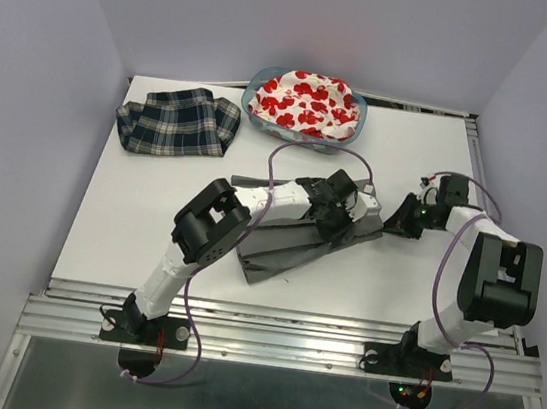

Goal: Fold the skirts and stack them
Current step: Fold the skirt

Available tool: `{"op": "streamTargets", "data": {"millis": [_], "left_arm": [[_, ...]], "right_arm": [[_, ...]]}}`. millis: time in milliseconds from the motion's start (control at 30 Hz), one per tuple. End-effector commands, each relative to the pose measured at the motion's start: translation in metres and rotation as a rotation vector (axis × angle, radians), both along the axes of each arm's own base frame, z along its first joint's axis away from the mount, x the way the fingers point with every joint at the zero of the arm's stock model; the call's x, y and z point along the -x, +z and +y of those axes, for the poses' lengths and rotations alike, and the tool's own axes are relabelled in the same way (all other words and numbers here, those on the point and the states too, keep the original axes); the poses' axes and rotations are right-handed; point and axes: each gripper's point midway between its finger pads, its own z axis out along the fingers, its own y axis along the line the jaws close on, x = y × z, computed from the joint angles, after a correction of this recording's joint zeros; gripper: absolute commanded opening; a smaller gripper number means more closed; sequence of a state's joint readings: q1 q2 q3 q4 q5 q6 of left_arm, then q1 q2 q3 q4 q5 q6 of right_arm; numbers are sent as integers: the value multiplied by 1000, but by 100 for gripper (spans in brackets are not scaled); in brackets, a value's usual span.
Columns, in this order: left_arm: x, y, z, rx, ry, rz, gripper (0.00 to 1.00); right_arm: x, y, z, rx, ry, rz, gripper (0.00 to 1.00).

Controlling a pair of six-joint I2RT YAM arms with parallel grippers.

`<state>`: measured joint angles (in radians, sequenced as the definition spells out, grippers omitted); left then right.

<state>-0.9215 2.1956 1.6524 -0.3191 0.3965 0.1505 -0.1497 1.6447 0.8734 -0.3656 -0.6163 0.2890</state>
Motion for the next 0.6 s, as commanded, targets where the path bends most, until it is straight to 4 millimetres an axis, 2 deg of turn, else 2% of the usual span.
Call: {"op": "streamTargets", "data": {"millis": [0, 33, 67, 133, 200, 300, 367, 400, 433, 500, 567], "left_arm": [[6, -8, 8, -41, -16, 26, 0], [6, -7, 10, -41, -19, 24, 0], [8, -6, 11, -38, -30, 23, 0], [12, -5, 13, -36, -48, 24, 1], [15, -4, 16, -37, -65, 16, 4], [15, 2, 18, -28, -84, -21, 6], [19, -2, 24, -43, -95, -35, 6], [20, -2, 23, -43, -106, -48, 6], [21, -4, 26, -51, -118, -56, 6], [22, -6, 28, -61, -123, -62, 6], [23, -8, 31, -72, -135, -68, 6]], "right_arm": [[-28, 58, -21, 115, 35, -174, 17], [-33, 68, -20, 109, 40, -204, 18], [-36, 80, -11, 50, 58, -227, 23], [-50, 103, 1, -40, 79, -286, 28], [-60, 116, 11, -132, 97, -296, 31], [-71, 118, 19, -156, 111, -306, 36], [-79, 122, 24, -165, 125, -321, 38], [-83, 120, 25, -170, 126, -322, 38], [-86, 113, 34, -178, 149, -310, 39], [-91, 109, 43, -198, 172, -303, 40], [-90, 99, 61, -240, 223, -284, 41]]}}
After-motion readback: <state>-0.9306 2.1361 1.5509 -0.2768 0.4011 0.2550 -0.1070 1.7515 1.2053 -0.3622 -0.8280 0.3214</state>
